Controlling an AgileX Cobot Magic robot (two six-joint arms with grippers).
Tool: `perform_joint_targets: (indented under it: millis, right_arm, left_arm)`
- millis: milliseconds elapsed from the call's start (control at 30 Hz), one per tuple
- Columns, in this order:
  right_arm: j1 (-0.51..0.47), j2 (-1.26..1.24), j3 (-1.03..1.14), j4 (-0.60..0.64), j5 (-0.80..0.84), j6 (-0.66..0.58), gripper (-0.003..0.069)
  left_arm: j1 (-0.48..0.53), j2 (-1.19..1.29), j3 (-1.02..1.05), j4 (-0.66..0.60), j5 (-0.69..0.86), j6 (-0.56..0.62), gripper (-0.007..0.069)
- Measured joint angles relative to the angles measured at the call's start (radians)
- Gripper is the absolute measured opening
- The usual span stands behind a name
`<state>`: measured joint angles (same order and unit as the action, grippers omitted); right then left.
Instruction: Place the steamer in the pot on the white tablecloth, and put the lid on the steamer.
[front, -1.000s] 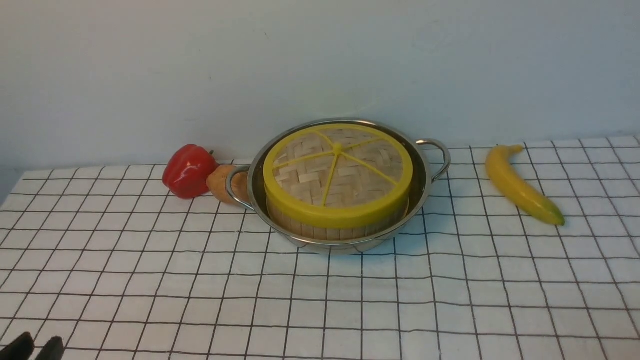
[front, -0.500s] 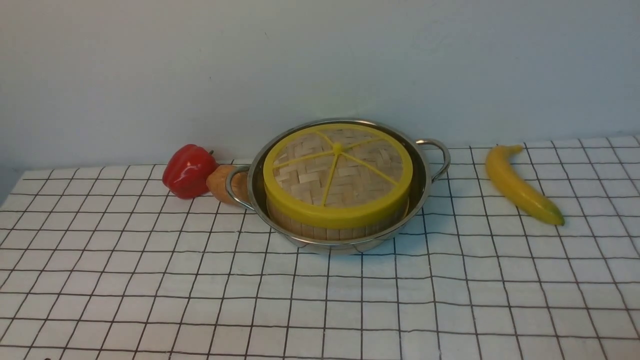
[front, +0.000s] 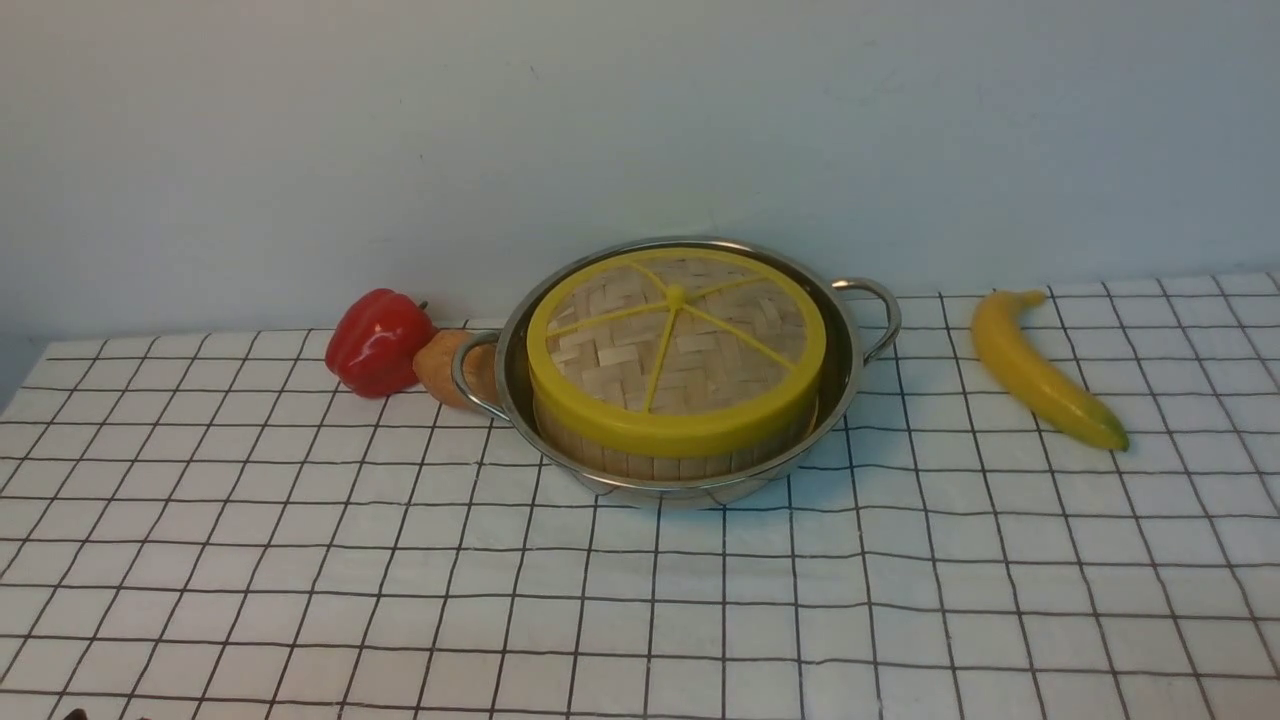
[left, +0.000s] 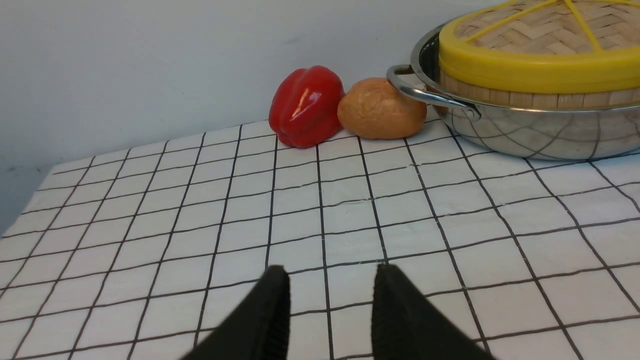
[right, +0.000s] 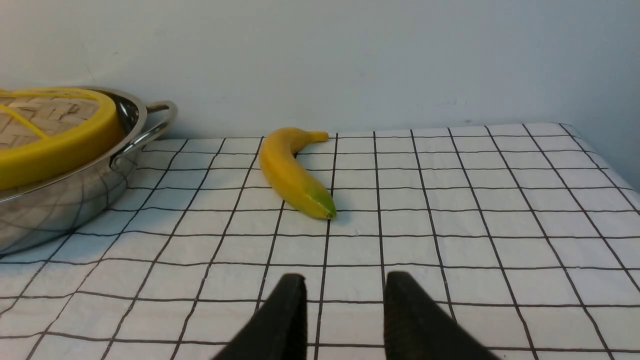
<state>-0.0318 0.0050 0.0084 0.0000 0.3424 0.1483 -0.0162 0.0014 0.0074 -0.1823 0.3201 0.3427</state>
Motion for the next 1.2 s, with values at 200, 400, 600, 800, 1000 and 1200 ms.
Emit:
perform_joint_targets:
  millis: [200, 400, 600, 800, 1000, 1200]
  right_arm:
    - [0.000, 0.000, 0.000, 0.000, -0.001, 0.000, 0.0242]
    - [0.000, 0.000, 0.000, 0.000, -0.001, 0.000, 0.0242]
    - [0.000, 0.000, 0.000, 0.000, -0.001, 0.000, 0.0242]
    - [0.000, 0.000, 0.000, 0.000, -0.001, 0.000, 0.0242]
    - [0.000, 0.000, 0.000, 0.000, -0.001, 0.000, 0.0242]
    - [0.000, 0.000, 0.000, 0.000, -0.001, 0.000, 0.0242]
  left_arm:
    - [0.000, 0.000, 0.000, 0.000, 0.000, 0.000, 0.0241]
    - [0.000, 0.000, 0.000, 0.000, 0.000, 0.000, 0.0243]
    - [0.000, 0.000, 0.000, 0.000, 0.000, 0.000, 0.0242]
    - [0.000, 0.000, 0.000, 0.000, 0.000, 0.000, 0.0242]
    - [0.000, 0.000, 0.000, 0.000, 0.000, 0.000, 0.0242]
    - [0.000, 0.000, 0.000, 0.000, 0.000, 0.000, 0.0242]
